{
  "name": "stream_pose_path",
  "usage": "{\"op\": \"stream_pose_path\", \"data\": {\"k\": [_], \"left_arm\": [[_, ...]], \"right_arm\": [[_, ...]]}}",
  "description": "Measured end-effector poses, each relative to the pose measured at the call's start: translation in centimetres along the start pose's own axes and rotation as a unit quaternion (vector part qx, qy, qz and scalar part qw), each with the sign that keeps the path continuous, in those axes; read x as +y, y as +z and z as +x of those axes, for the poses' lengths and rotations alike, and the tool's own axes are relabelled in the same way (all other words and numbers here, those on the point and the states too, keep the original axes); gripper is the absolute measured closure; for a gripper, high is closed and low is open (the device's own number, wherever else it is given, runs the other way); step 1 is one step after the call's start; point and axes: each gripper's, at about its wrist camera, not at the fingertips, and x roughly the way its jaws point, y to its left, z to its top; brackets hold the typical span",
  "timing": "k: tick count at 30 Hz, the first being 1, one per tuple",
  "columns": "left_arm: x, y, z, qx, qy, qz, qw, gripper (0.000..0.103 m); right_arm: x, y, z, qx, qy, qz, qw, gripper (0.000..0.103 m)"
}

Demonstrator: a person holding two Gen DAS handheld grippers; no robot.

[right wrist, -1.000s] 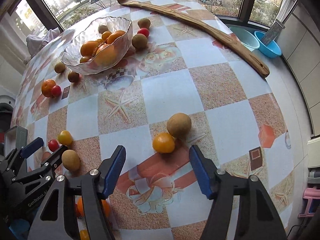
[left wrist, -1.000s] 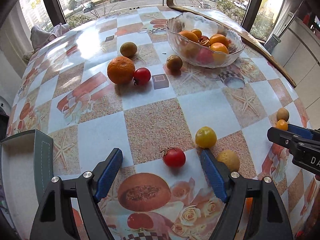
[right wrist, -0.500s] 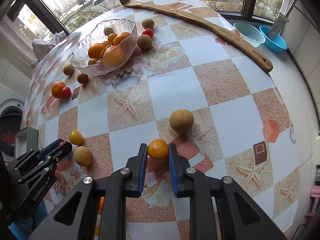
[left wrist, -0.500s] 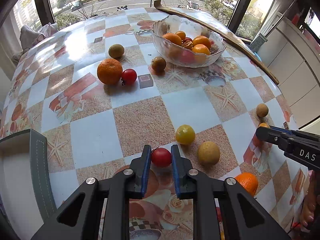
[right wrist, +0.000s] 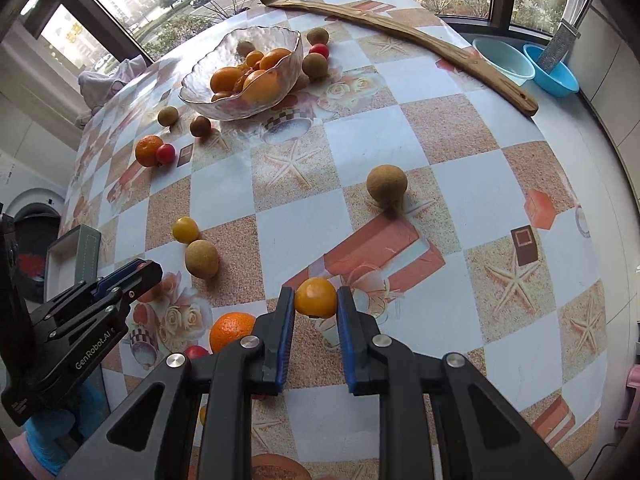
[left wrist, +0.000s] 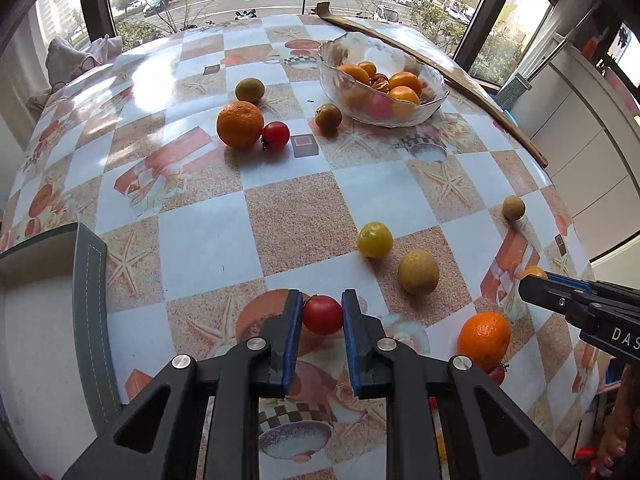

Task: Organize fruits
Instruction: 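Carry both tomatoes over the white tray and open both tools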

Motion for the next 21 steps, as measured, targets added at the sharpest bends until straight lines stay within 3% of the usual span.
{"op": "stream_pose_path", "data": {"k": [10,21], "left_arm": [[2.0,-1.3,-4.7,-0.027,-0.005,-0.024,0.9993,0.082],[8.5,-6.0,-9.3,-0.04,0.031,-0.088,0.9948,0.082]], "right_arm": [[3.1,-0.2,-1.5,-0.006,0.02,-0.023,1.0,0.08],[11.2,-1.5,-1.5,0.006,0.057,-0.092,0.994,0.08]]}}
